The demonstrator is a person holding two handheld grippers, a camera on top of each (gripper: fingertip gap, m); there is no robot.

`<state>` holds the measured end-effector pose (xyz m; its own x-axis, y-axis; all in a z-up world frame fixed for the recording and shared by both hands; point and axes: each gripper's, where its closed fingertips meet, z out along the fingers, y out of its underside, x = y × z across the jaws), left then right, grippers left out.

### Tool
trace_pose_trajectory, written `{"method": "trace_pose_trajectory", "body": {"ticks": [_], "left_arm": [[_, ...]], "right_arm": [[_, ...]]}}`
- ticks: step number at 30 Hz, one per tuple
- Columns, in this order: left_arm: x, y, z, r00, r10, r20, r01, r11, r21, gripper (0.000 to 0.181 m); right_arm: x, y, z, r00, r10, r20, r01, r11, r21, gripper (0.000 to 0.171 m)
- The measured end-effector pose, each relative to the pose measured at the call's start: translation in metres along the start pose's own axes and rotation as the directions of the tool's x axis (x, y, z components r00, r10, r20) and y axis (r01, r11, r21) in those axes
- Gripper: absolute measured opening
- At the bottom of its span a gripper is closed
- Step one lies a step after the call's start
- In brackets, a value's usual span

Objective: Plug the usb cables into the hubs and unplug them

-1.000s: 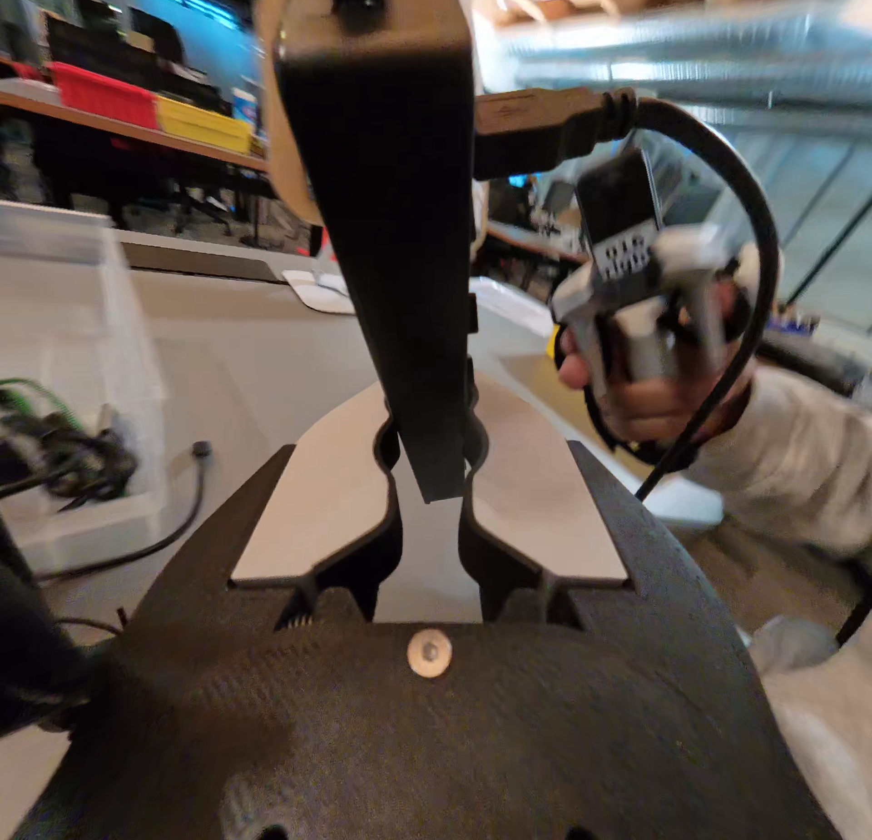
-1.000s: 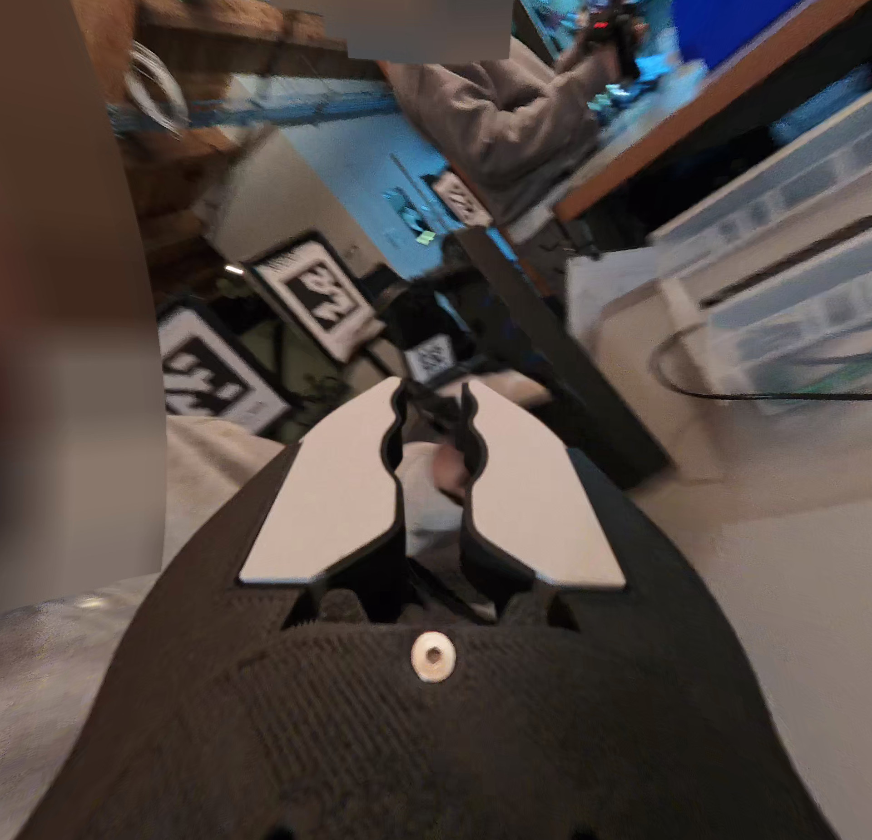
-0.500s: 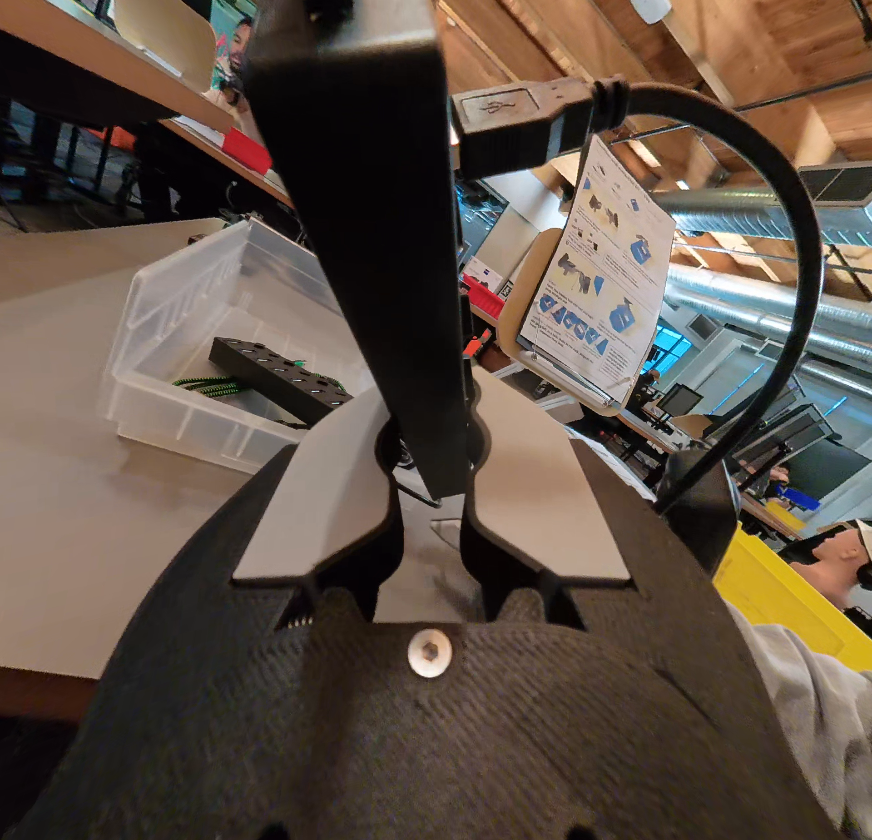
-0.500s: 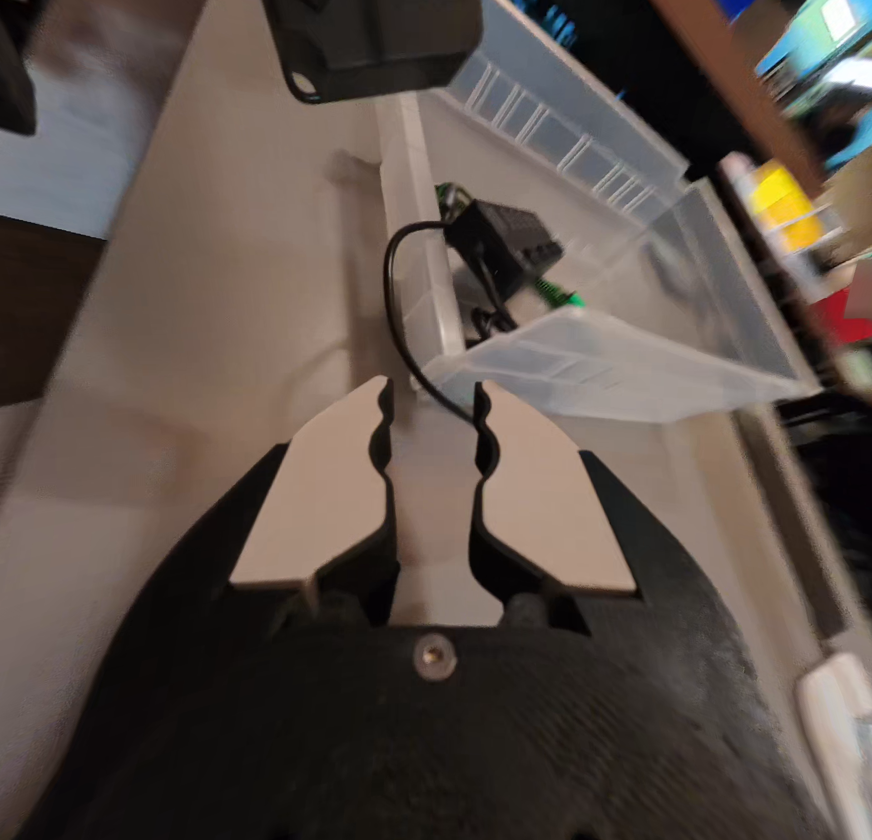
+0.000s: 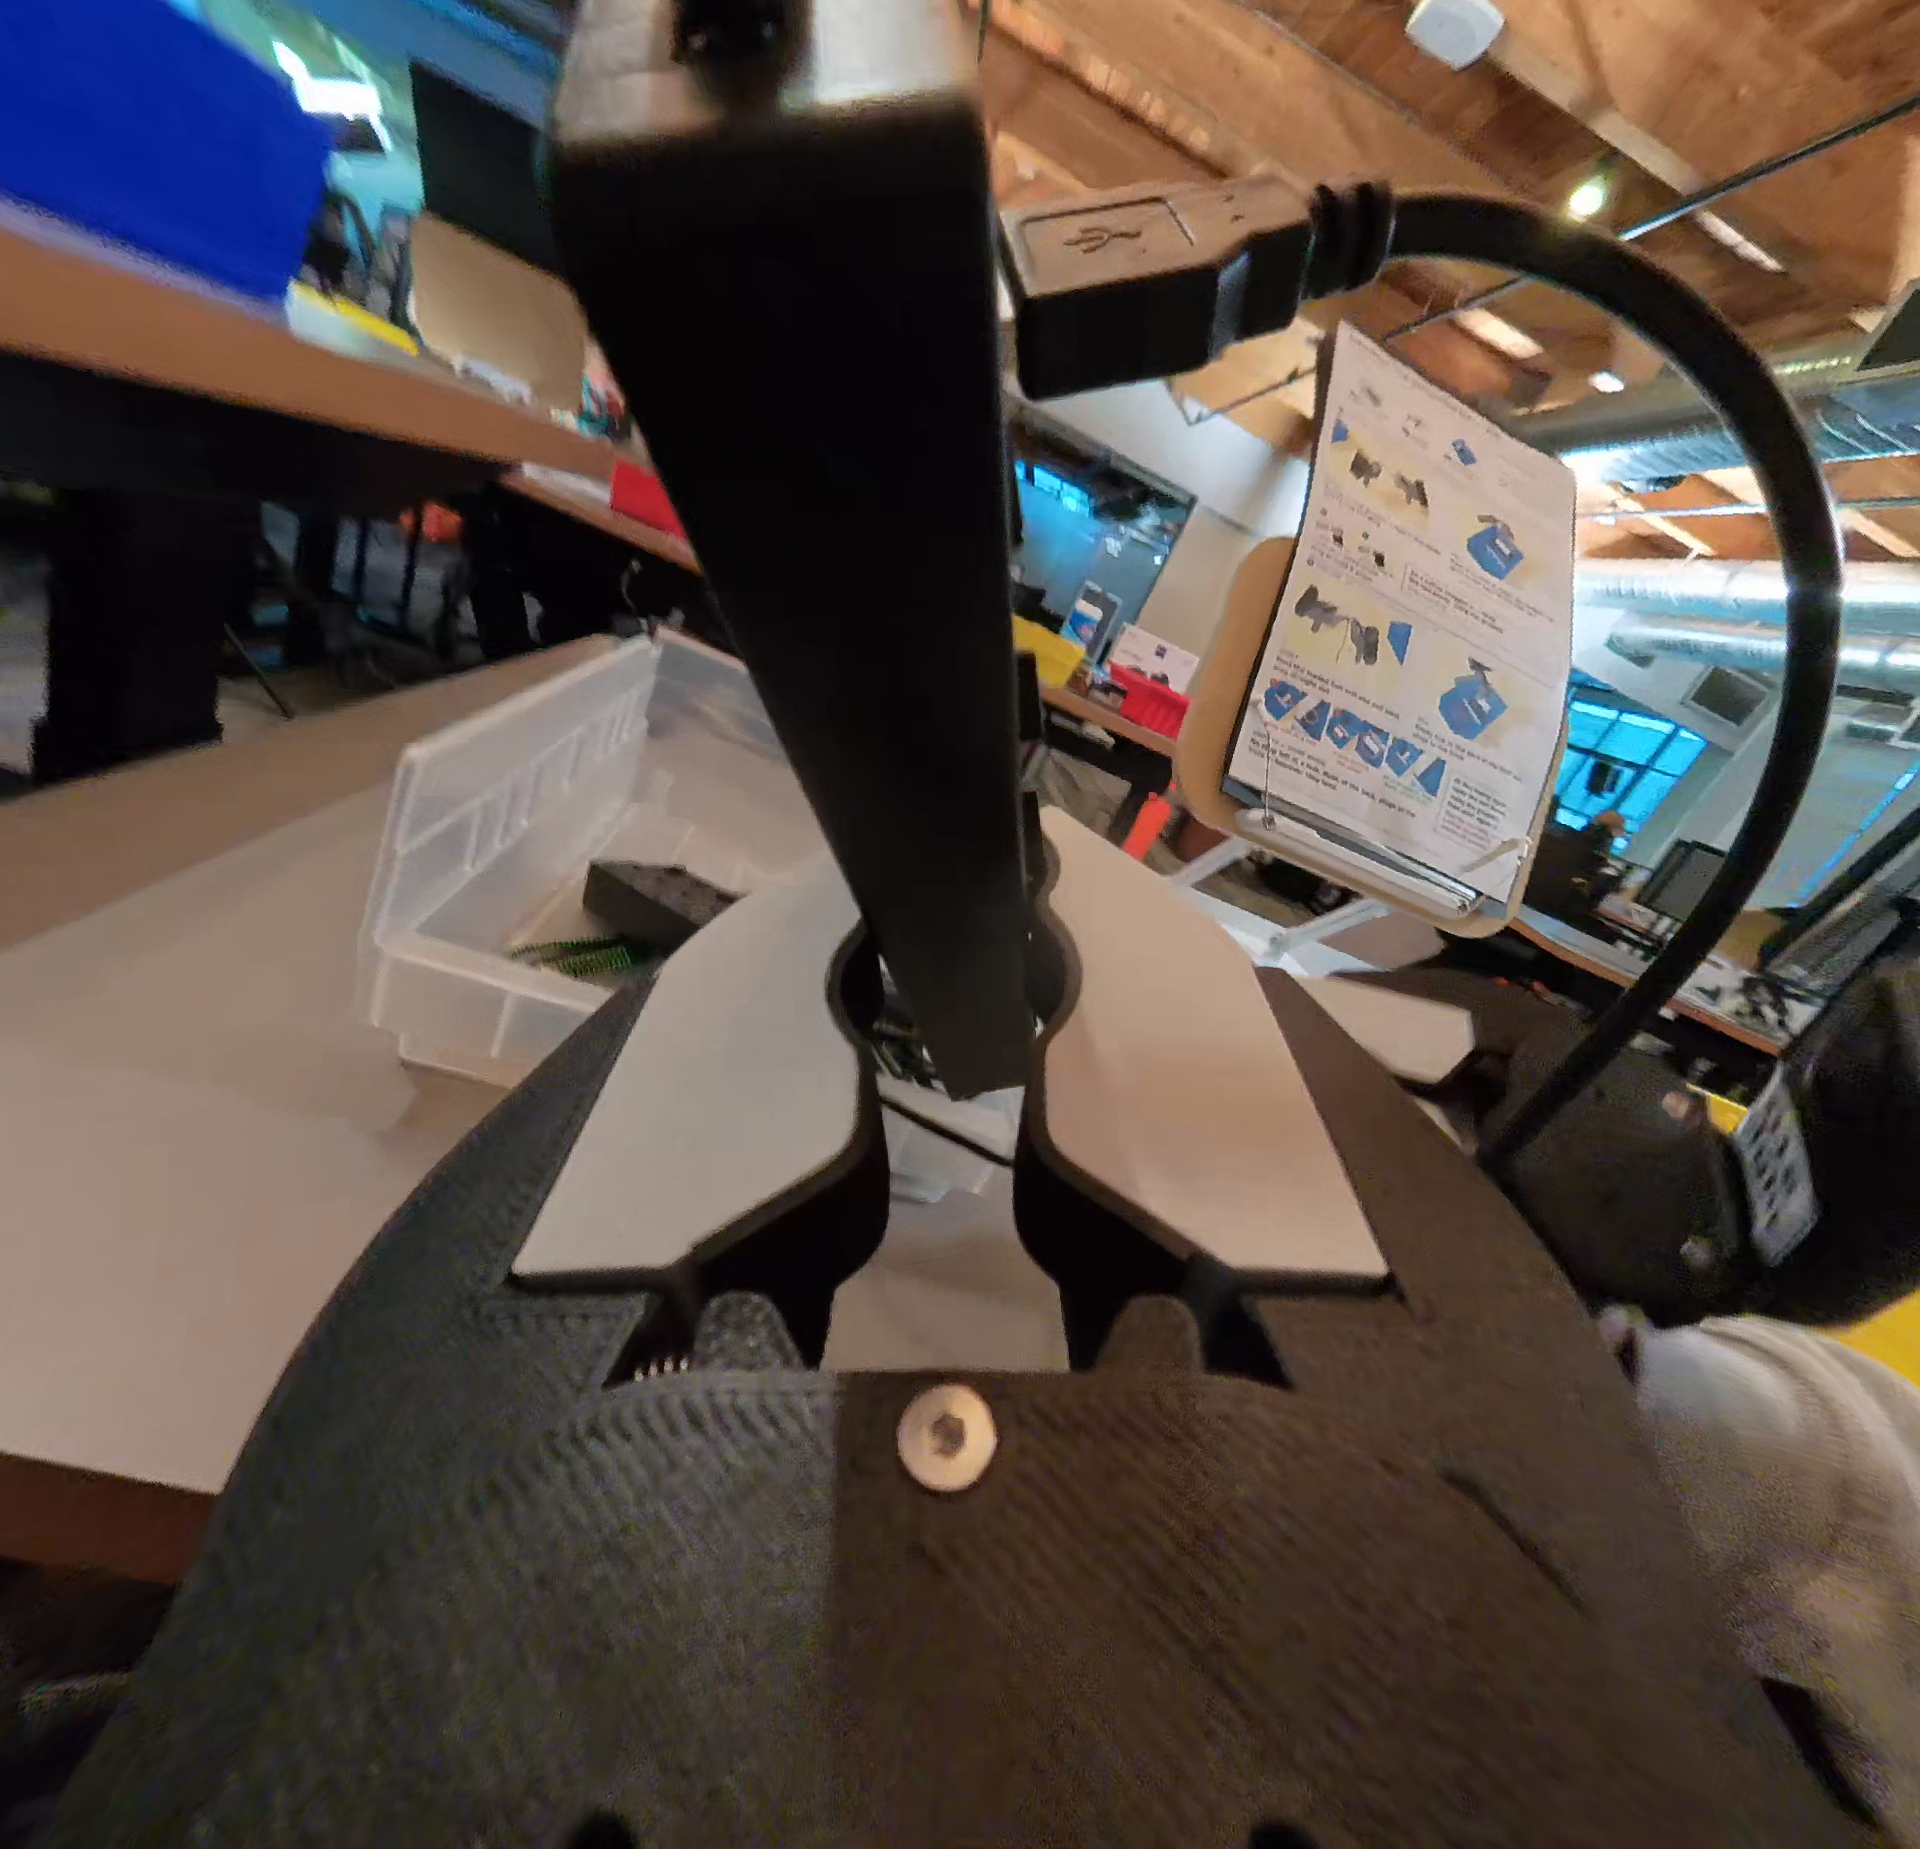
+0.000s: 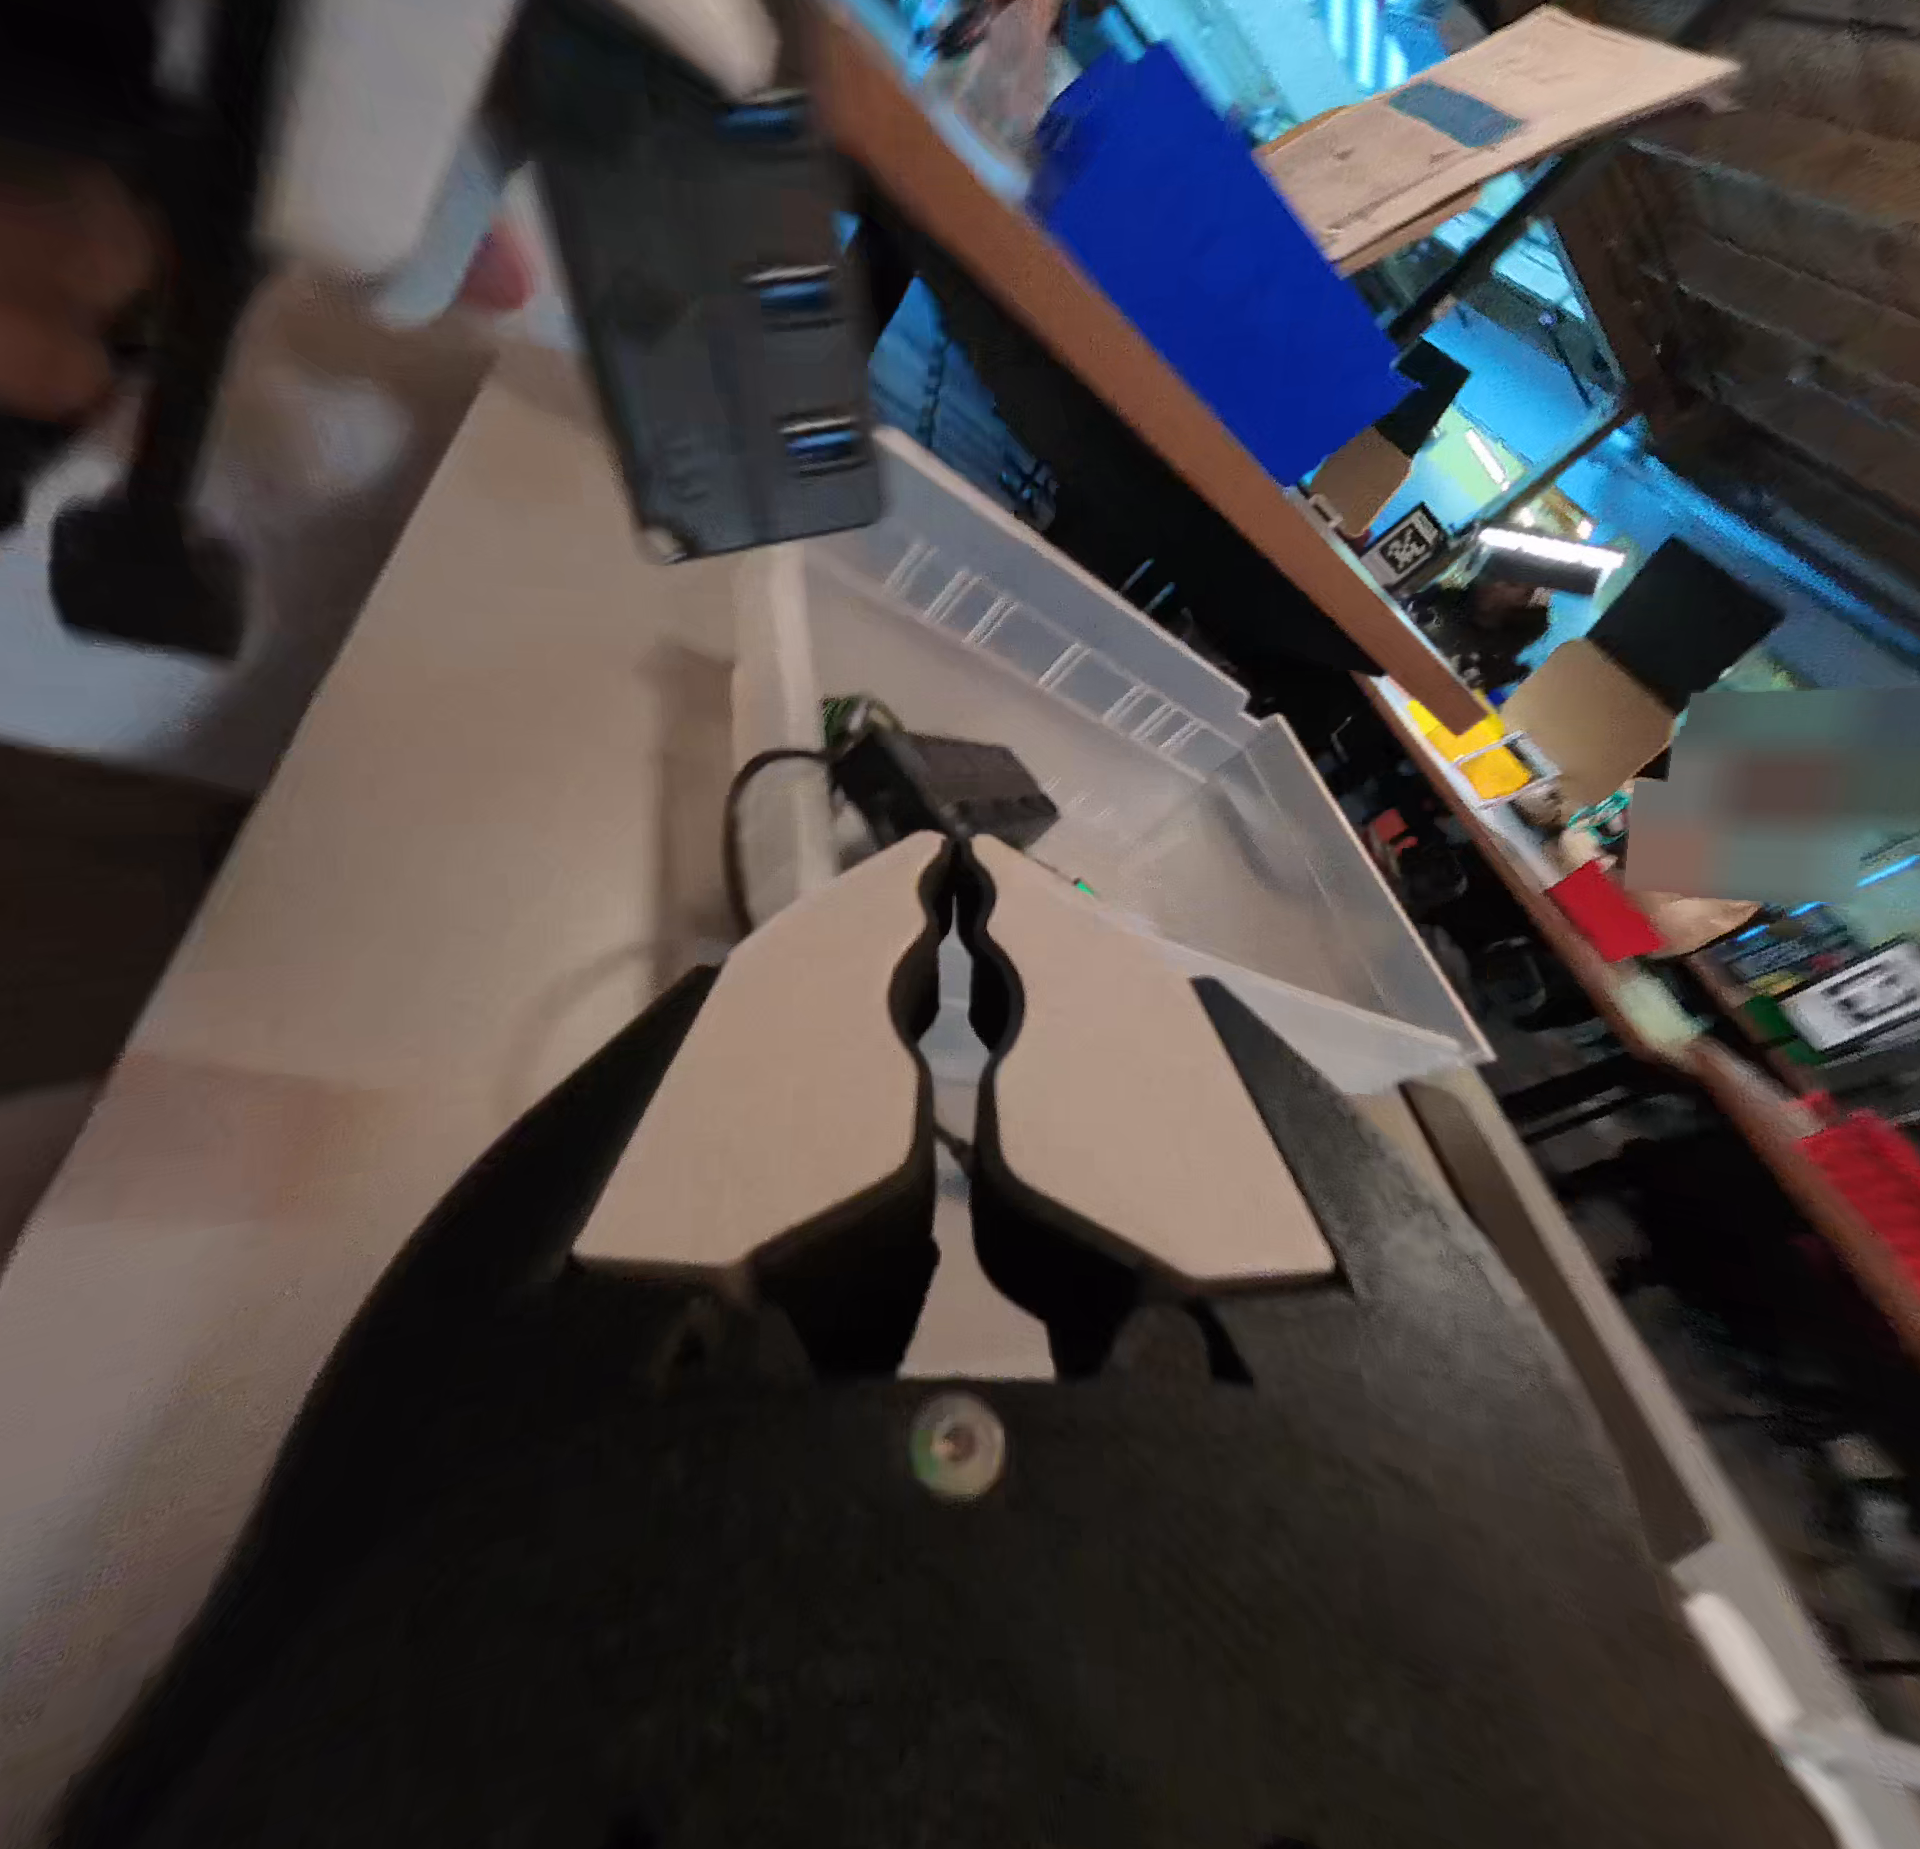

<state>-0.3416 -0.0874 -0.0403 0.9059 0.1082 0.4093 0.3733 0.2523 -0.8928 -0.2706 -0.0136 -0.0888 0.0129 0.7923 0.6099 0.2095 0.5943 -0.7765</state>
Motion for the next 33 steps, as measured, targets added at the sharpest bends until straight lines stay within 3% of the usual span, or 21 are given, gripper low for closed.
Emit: {"method": "trace_pose_trajectory", "body": {"ticks": [2, 4, 8, 10, 12, 13, 14, 15, 16, 19, 23, 27, 30, 33], "left_arm": [[0.011, -0.013, -0.004, 0.997, 0.078, -0.003, -0.077, 0.995, 0.061, 0.026], [0.025, -0.021, -0.004, 0.989, 0.148, -0.020, -0.146, 0.986, 0.085, 0.025], [0.029, -0.020, 0.001, 0.991, 0.132, -0.035, -0.129, 0.989, 0.076, 0.025], [0.016, -0.024, 0.002, 0.997, 0.080, -0.014, -0.079, 0.994, 0.072, 0.025], [-0.003, -0.035, -0.003, 0.999, 0.025, 0.027, -0.028, 0.994, 0.104, 0.025], [-0.012, -0.040, -0.006, 0.999, 0.014, 0.046, -0.020, 0.993, 0.117, 0.026], [-0.020, -0.043, -0.009, 0.998, 0.014, 0.065, -0.022, 0.992, 0.125, 0.026], [-0.027, -0.046, -0.011, 0.996, 0.017, 0.083, -0.028, 0.991, 0.132, 0.024], [-0.032, -0.047, -0.013, 0.995, 0.022, 0.094, -0.035, 0.990, 0.137, 0.024], [-0.037, -0.044, -0.012, 0.995, 0.040, 0.093, -0.051, 0.991, 0.121, 0.025], [-0.033, -0.031, -0.004, 0.996, 0.058, 0.070, -0.064, 0.995, 0.082, 0.025], [-0.020, -0.029, -0.003, 0.998, 0.054, 0.029, -0.056, 0.996, 0.073, 0.025], [-0.001, -0.023, 0.001, 0.999, 0.036, -0.040, -0.035, 0.999, 0.037, 0.025], [0.030, -0.001, 0.012, 0.989, -0.008, -0.151, -0.001, 0.998, -0.063, 0.025]], "right_arm": [[0.029, -0.009, -0.013, 0.990, 0.138, 0.003, -0.138, 0.990, 0.035, 0.000], [0.042, -0.011, -0.021, 0.989, 0.148, 0.022, -0.148, 0.988, 0.031, 0.000], [-0.006, -0.003, -0.010, 0.987, 0.030, 0.159, -0.027, 0.999, -0.021, 0.000], [-0.043, 0.003, 0.006, 0.967, -0.007, 0.253, 0.019, 0.999, -0.046, 0.041], [-0.063, 0.012, 0.025, 0.959, -0.052, 0.277, 0.086, 0.990, -0.112, 0.056], [-0.066, 0.014, 0.034, 0.961, -0.068, 0.267, 0.106, 0.986, -0.132, 0.056], [-0.064, 0.019, 0.042, 0.969, -0.084, 0.231, 0.127, 0.976, -0.175, 0.045], [-0.056, 0.024, 0.048, 0.978, -0.107, 0.179, 0.145, 0.965, -0.220, 0.019], [-0.048, 0.026, 0.052, 0.983, -0.122, 0.140, 0.154, 0.956, -0.248, 0.003], [-0.034, 0.010, 0.046, 0.990, -0.033, 0.136, 0.060, 0.978, -0.198, 0.003], [0.006, -0.032, 0.021, 0.972, 0.189, 0.142, -0.190, 0.982, -0.005, 0.003], [0.076, -0.064, -0.034, 0.883, 0.445, 0.150, -0.467, 0.866, 0.180, 0.003], [0.114, -0.049, -0.087, 0.849, 0.515, 0.117, -0.528, 0.827, 0.191, 0.003], [0.125, -0.001, -0.134, 0.854, 0.520, 0.034, -0.521, 0.851, 0.068, 0.003]]}}
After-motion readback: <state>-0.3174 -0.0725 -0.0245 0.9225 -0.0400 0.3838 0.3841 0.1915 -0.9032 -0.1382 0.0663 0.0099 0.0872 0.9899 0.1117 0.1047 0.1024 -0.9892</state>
